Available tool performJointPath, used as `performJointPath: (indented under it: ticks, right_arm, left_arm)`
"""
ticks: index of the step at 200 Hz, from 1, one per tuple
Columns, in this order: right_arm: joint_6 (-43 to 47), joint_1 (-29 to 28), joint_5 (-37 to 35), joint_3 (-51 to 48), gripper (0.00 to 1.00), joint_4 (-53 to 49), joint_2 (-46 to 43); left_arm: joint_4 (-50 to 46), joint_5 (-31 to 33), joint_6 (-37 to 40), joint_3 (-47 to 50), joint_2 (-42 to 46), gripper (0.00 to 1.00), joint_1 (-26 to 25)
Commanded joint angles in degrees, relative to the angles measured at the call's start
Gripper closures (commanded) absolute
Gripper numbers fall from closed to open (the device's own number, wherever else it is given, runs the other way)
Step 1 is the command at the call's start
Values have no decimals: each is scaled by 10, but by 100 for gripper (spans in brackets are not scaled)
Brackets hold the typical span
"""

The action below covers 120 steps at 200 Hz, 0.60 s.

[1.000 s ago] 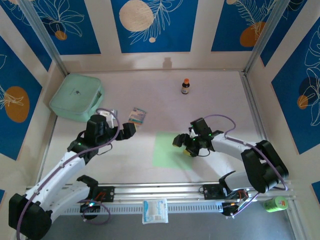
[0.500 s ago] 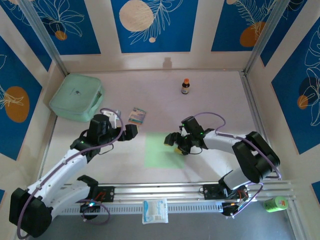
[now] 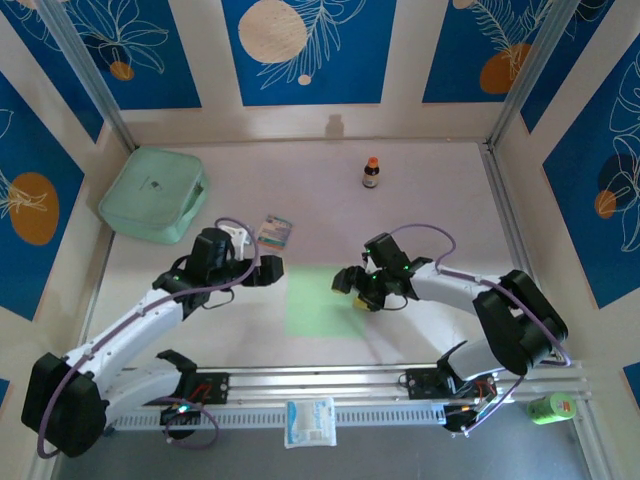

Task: Fold a paper plane with a square sheet of paper (pick it up from the middle)
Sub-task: Move the square sheet of paper to the center of the table.

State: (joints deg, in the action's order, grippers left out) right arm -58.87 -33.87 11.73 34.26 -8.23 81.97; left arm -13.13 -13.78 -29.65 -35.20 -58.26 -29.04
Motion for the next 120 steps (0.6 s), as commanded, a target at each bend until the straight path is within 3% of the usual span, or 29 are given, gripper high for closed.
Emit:
performJointPath:
  ticks: [1,69,95,120]
  right_arm:
    - [-23,0,25,-21,28,16,12]
    - [-114,-17,37,-30,28,112,47]
    - [-111,-17,17,-30,28,105,6]
    - [-81,6,-9,-26,25,43,-57]
  left_arm:
    - [-22,-11,2,-17,-4,4,-14]
    - [-52,4,10,-40,-6,10,-22]
    - [-89,7,-3,-71,-32,16,-33]
    - [-166,54,-17,-127,-78,18,-80]
